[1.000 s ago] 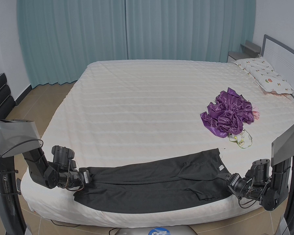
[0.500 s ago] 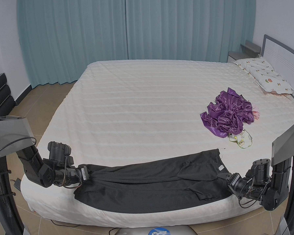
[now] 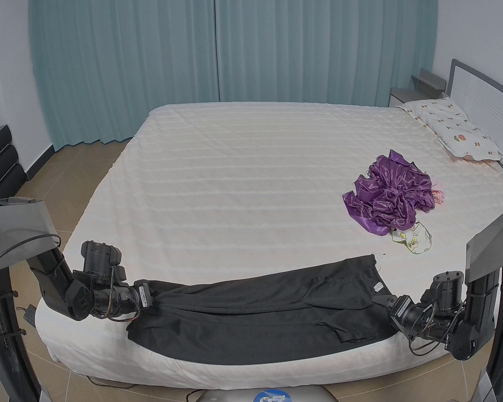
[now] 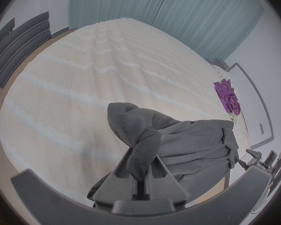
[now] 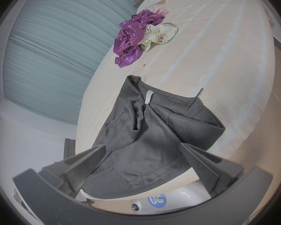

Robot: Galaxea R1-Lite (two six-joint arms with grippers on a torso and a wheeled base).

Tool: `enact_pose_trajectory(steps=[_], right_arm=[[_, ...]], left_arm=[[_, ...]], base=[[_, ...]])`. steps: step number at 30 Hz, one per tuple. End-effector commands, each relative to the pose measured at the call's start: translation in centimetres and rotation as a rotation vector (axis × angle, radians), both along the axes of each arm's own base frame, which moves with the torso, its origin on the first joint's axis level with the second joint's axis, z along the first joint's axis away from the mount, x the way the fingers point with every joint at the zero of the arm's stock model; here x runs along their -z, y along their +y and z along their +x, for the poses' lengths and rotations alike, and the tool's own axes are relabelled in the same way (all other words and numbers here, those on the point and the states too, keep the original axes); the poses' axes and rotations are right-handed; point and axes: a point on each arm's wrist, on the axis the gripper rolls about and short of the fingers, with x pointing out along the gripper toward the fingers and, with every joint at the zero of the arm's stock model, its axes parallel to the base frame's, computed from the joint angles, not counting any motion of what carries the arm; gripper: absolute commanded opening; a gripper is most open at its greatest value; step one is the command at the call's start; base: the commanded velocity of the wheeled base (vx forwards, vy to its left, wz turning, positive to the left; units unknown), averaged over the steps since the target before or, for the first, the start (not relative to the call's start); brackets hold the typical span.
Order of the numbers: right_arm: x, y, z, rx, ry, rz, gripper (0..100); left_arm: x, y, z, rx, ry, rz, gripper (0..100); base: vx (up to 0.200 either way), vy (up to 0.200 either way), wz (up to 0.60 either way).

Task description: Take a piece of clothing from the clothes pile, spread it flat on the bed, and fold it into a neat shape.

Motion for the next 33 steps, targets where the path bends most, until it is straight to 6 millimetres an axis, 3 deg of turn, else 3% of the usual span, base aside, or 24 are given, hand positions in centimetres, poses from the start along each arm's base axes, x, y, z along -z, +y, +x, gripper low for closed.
enact_pose_trajectory(steps=[1,8,16,33], right_arm=[[-0.2,0.0,0.1,-0.001,-0.019,0.004,100],[-0.2,0.0,0.2,-0.001,-0.020,0.004,100],[-0.2,0.0,0.2,0.002,-0.022,0.004,100],[-0.2,-0.1,0.1,0.005,-0.019,0.004,100]], left_arm=[[0.0,0.0,0.1,0.000,-0.006,-0.001,0],[-0.4,-0.1,0.7,-0.019,-0.026,-0.021,0],[-1.5,-1.7,2.4,-0.082,-0.070,-0.075,0],[-2.0,-4.9,2.0,-0.079,-0.066,0.032,0]], base=[[-0.200,0.000,0.00],[0.000,0.000,0.00],[0.000,0.000,0.00],[0.000,-0.200,0.00]])
